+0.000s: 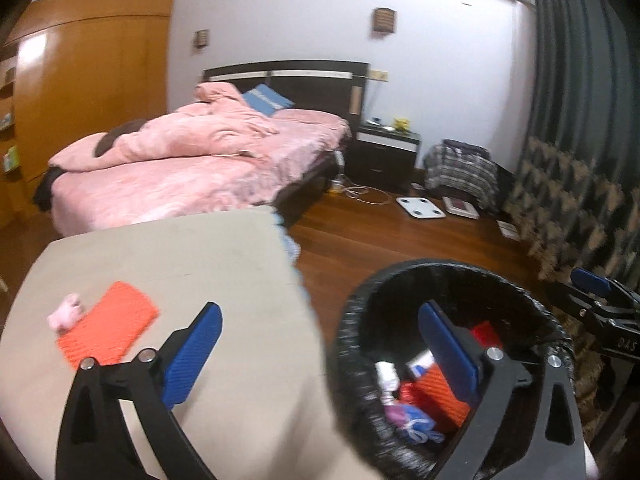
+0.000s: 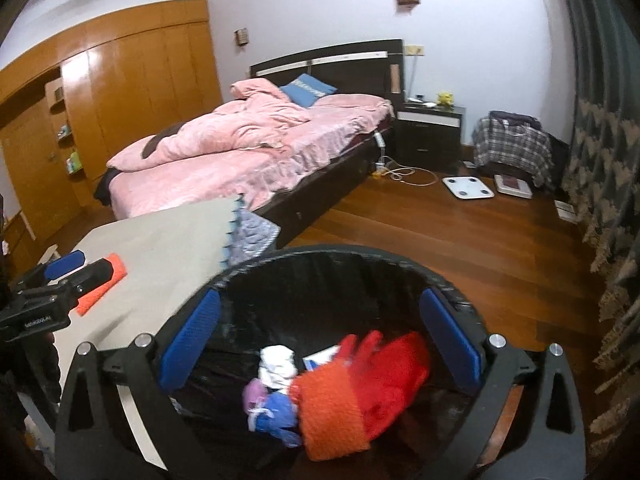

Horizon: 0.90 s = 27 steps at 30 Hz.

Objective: Collect trash
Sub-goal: 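Open both tools to drop the orange mesh pad and red glove, then move both tools back to the orange pad and pink sock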

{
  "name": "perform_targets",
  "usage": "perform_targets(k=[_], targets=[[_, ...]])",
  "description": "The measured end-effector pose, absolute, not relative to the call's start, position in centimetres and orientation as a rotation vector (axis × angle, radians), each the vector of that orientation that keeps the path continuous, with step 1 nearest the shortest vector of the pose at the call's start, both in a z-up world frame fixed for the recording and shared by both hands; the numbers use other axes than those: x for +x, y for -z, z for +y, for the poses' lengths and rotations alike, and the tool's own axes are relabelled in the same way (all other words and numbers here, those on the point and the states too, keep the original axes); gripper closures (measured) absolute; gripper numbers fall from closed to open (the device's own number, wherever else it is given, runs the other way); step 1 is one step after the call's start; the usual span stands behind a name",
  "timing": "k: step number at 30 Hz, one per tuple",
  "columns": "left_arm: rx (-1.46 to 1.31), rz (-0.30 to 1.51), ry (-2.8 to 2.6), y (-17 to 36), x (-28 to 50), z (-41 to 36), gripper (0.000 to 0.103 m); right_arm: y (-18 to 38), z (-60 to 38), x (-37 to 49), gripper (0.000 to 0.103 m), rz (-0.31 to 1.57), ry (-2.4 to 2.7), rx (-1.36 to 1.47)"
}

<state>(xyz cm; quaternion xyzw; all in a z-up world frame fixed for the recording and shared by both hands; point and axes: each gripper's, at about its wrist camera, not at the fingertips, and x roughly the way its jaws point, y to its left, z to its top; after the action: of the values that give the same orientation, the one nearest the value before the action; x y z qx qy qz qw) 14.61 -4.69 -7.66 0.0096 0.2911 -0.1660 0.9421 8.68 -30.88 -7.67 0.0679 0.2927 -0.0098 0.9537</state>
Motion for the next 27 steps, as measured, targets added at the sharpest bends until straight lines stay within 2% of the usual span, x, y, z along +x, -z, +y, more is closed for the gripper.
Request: perform_targets(k=[16, 27], targets=[[-0.026, 0.582, 0.125, 7.8, 14.6, 6.4, 0.006, 6.3, -19.0, 15.3, 0.006, 0.594, -0.18, 0.088], [-0.051, 0.595, 0.018, 9.6, 15.6, 12.8, 0.006, 7.9, -10.7, 20.1, 0.006, 0.627, -0.27, 0.04]])
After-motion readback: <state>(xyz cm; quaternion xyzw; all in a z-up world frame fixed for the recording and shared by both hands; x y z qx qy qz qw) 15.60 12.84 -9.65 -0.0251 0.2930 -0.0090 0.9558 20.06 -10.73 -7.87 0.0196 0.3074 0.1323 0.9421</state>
